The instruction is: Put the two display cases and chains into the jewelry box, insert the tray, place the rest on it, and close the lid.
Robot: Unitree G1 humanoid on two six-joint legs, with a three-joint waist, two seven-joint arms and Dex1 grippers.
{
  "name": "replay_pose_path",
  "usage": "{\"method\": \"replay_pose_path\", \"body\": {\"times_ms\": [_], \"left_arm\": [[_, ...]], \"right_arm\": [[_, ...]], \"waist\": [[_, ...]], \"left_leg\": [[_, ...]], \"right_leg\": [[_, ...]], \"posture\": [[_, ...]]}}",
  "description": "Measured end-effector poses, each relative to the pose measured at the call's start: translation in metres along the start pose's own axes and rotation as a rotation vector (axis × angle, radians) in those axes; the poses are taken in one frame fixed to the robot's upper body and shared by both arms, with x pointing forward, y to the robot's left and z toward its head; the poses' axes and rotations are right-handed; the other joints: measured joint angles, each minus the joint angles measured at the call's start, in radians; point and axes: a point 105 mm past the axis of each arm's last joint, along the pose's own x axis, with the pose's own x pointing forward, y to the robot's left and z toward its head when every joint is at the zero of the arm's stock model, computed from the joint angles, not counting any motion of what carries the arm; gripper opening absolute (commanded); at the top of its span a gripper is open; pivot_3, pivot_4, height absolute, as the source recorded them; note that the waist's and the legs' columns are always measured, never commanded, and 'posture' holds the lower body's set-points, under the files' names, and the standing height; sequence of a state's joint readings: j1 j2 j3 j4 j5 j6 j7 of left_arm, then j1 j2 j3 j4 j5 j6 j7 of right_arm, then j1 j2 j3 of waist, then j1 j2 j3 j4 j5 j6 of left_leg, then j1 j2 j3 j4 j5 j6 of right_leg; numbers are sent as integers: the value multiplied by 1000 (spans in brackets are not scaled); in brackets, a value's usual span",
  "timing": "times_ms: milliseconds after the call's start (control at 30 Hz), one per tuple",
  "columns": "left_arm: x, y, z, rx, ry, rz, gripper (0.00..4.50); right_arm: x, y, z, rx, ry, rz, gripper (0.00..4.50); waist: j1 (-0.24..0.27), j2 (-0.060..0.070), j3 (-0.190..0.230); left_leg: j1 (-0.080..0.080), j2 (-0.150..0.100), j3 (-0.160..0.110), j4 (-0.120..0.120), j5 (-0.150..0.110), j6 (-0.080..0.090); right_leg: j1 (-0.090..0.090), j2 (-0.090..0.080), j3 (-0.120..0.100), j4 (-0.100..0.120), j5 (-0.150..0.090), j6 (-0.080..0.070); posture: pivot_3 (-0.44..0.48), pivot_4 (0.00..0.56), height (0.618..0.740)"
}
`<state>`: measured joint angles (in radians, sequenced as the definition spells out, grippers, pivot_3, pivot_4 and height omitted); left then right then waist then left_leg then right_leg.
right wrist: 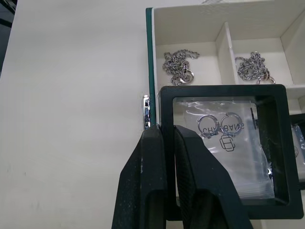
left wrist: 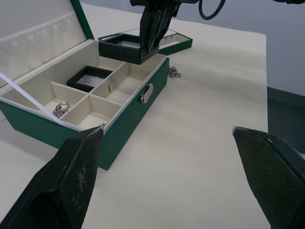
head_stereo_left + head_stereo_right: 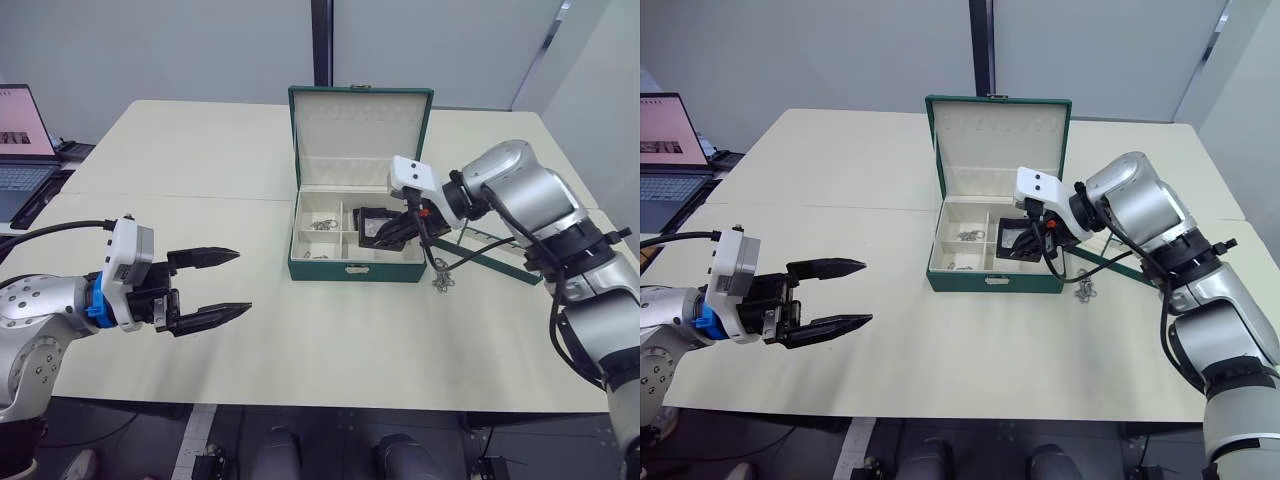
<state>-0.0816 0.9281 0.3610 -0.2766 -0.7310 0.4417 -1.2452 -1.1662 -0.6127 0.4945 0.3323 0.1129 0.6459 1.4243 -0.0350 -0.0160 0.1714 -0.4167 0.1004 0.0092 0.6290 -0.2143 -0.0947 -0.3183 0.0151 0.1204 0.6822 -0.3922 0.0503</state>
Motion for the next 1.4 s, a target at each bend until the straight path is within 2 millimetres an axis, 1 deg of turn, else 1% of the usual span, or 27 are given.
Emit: {"method": "replay_pose_path", "body": {"times_ms": [167, 333, 533, 867, 900, 1067, 1233, 1333, 1400], "left_arm": [[-4, -1, -3, -5, 6, 15, 4500], [-11, 2, 2, 15, -2, 51, 4500], [-13, 3, 2, 20, 1, 57, 4500], [-13, 2, 3, 22, 2, 55, 4500], [-13, 3, 3, 22, 2, 56, 4500], [-13, 3, 3, 25, 2, 56, 4500], [-13, 4, 5, 34, 0, 56, 4500], [-12, 4, 7, 41, -3, 55, 4500], [-11, 5, 9, 49, -7, 53, 4500]], "right_arm": [[11, -4, -5, 10, 7, 17, 17], [15, -7, -12, 14, 24, 21, 17], [17, -9, -19, 25, 48, 30, 17], [19, -8, -21, 24, 67, 40, 17], [19, -8, -22, 24, 70, 39, 739], [21, -8, -19, 19, 61, 40, 1960], [23, -11, -18, 25, 46, 27, 3379], [17, -18, -15, 34, 25, -14, 4335], [10, -21, -8, 23, 8, -38, 4335]], "waist": [[-2, 0, 0], [-3, 0, 0], [-5, 0, 0], [-7, 0, 0], [-7, 0, 0], [-7, 0, 0], [-8, 0, 0], [-8, 0, 0], [-9, 0, 0]], "left_leg": [[0, 0, 0, 0, 0, 0], [0, 0, 0, 0, 0, 0], [0, 0, 0, 0, 0, 0], [0, 0, 0, 0, 0, 0], [0, 0, 0, 0, 0, 0], [0, 0, 0, -1, 0, 0], [0, 0, 0, -1, 0, 0], [0, 0, 1, -1, 0, 0], [0, 0, 0, -1, 0, 0]], "right_leg": [[0, 0, 0, 0, 0, 0], [0, 0, 0, 0, 0, 0], [0, 0, 0, 0, 0, 0], [0, 0, 0, 0, 0, 0], [0, 0, 0, 0, 0, 0], [1, 0, 0, 0, 0, 0], [0, 0, 0, 0, 0, 0], [1, 0, 0, 0, 0, 0], [0, 0, 0, 0, 0, 0]], "posture": [[0, 150, 740], [0, 150, 740], [0, 150, 740], [0, 150, 740], [0, 150, 740], [0, 150, 740], [0, 150, 740], [0, 150, 740], [0, 150, 740]]}}
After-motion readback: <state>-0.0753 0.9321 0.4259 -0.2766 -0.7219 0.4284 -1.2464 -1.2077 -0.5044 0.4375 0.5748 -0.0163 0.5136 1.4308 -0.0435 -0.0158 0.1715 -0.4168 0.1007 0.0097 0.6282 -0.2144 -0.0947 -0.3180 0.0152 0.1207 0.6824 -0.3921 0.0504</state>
